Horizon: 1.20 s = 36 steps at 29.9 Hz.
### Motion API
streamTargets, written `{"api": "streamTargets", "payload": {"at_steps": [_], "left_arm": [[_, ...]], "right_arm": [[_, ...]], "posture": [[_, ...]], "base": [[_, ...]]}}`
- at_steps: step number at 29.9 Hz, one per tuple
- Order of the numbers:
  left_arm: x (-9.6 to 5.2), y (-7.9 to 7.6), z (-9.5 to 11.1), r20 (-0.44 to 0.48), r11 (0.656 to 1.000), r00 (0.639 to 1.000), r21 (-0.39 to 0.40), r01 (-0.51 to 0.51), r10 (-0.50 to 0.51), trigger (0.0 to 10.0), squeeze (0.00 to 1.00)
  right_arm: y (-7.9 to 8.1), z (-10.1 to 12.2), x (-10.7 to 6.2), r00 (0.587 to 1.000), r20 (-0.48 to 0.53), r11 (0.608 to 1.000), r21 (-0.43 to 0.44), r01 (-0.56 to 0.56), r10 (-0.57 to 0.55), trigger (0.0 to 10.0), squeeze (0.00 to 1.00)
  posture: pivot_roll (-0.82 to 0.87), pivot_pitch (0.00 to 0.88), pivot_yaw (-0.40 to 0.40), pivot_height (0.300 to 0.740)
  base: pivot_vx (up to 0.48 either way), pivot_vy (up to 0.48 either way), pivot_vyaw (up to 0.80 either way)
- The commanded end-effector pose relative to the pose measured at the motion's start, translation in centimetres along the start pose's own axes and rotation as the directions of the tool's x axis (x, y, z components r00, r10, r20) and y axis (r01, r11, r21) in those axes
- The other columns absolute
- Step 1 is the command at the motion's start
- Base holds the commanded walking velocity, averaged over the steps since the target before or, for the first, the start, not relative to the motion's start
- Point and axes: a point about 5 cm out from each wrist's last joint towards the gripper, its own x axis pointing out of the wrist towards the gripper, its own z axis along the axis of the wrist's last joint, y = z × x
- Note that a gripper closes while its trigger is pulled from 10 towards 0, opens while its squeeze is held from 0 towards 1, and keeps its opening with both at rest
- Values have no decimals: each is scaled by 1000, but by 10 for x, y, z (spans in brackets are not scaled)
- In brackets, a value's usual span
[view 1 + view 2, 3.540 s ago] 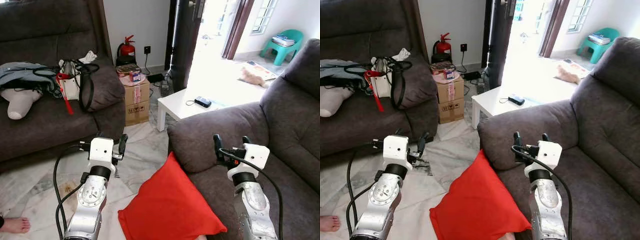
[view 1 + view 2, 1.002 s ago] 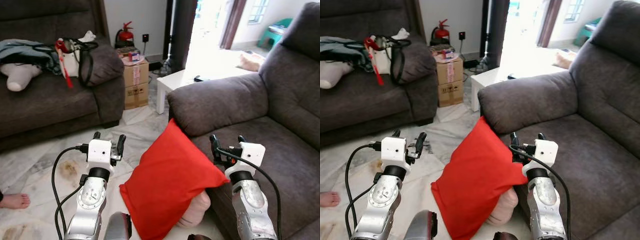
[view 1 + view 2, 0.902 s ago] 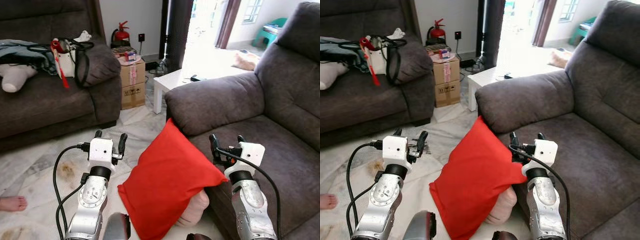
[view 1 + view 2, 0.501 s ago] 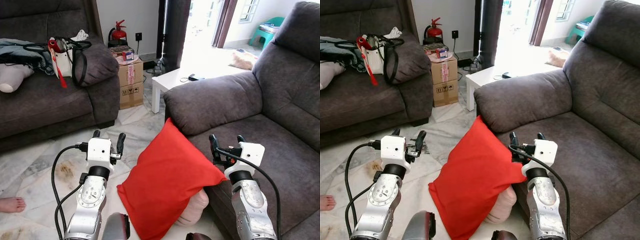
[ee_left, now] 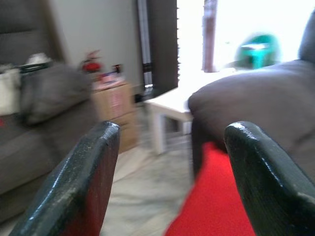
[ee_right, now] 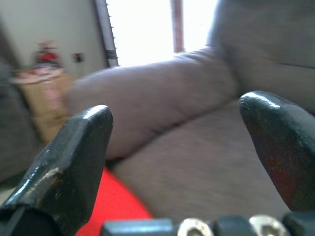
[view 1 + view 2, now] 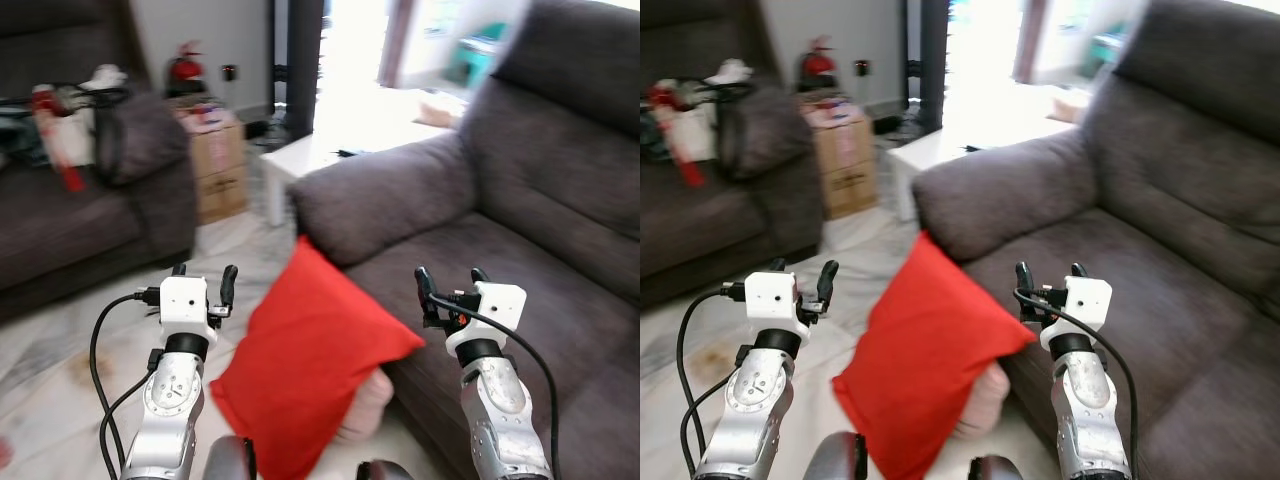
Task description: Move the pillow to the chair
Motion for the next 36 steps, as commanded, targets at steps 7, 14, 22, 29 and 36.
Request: {"api": "streamTargets", "payload": {"at_steps": [7,14,22,29,36], "left_arm": [[1,1,1,0,1000,1000,-7,-10,10,10000,0],[1,1,1,1,1000,1000,-5,-12,12,10000,0],[4,2,2,8,1000,1000,0,-17,17,10000,0],[3,2,1,4,1000,1000,3,-16,16,10000,0],[4,2,2,6,1000,1000,4,-17,17,10000,0]], "right_arm": [[1,2,2,1000,4,1000,-3,-8,8,10000,0],[5,2,2,999,2,998,-41,-51,51,10000,0],[9,1,1,998,4,997,-33,-64,64,10000,0],[8,1,2,998,6,997,-27,-66,66,10000,0],[15,2,2,994,10,992,-61,-106,107,10000,0]], "posture": [[58,0,-66,628],[55,0,-63,628],[51,0,-58,628],[52,0,-56,628],[51,0,-56,628]], "base": [[0,0,0],[0,0,0],[0,0,400],[257,0,0],[294,0,114]]}}
